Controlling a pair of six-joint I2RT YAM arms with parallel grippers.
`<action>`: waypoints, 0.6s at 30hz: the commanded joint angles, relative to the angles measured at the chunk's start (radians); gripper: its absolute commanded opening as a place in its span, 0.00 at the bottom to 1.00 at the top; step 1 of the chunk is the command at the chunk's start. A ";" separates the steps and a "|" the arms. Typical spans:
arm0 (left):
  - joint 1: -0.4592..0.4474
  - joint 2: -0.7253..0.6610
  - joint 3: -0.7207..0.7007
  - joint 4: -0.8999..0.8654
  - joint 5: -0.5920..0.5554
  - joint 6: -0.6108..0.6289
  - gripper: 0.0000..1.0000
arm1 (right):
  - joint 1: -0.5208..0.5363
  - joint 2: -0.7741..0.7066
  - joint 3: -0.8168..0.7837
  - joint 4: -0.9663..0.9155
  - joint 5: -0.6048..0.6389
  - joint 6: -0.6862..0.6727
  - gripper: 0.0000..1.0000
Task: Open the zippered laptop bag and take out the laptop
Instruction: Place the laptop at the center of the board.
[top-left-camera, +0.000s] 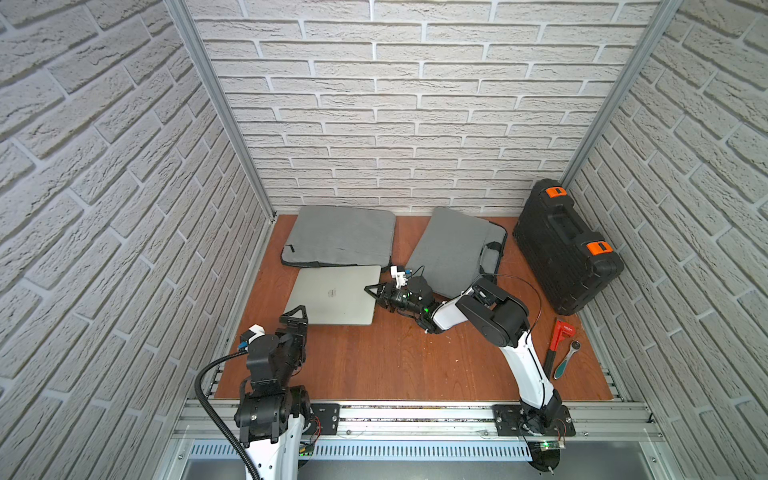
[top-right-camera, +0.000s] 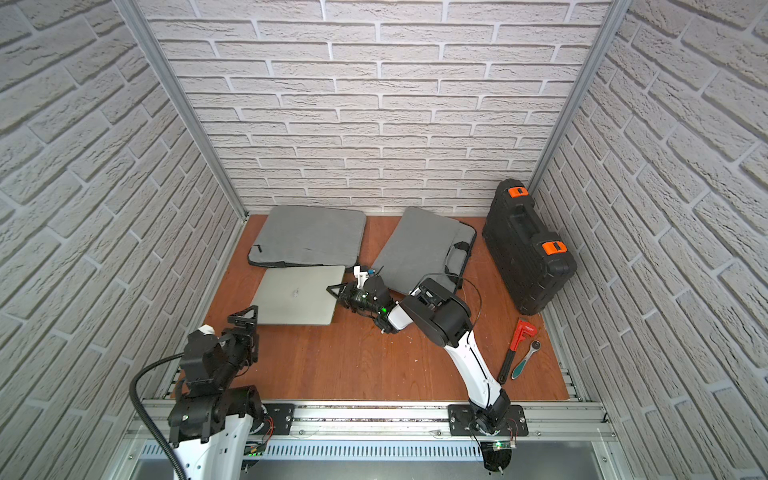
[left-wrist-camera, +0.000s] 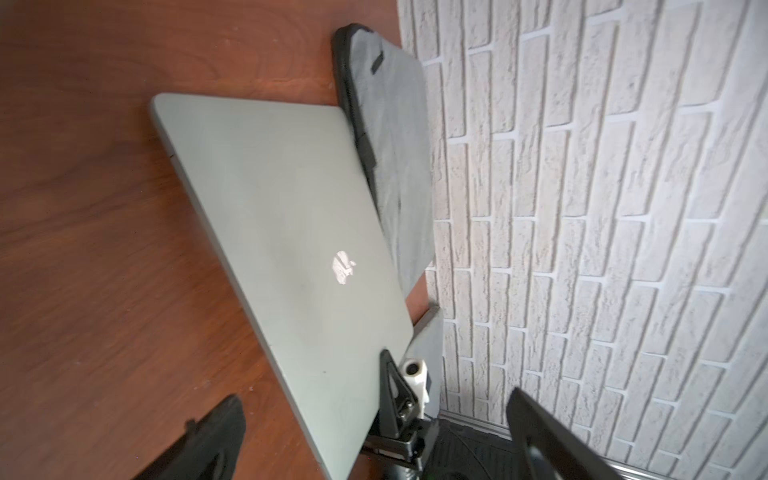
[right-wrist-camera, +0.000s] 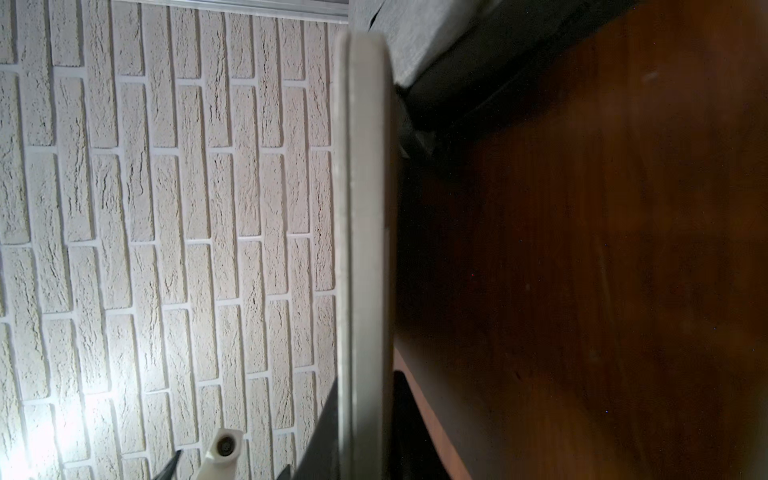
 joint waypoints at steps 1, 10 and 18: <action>-0.005 0.072 0.053 0.042 0.011 0.071 0.98 | 0.024 -0.111 0.004 0.225 -0.013 -0.014 0.06; -0.005 0.201 0.076 0.180 0.032 0.115 0.98 | 0.135 -0.121 -0.011 0.168 0.007 -0.075 0.06; -0.005 0.212 0.086 0.184 0.022 0.153 0.98 | 0.208 -0.120 -0.015 0.089 0.062 -0.132 0.06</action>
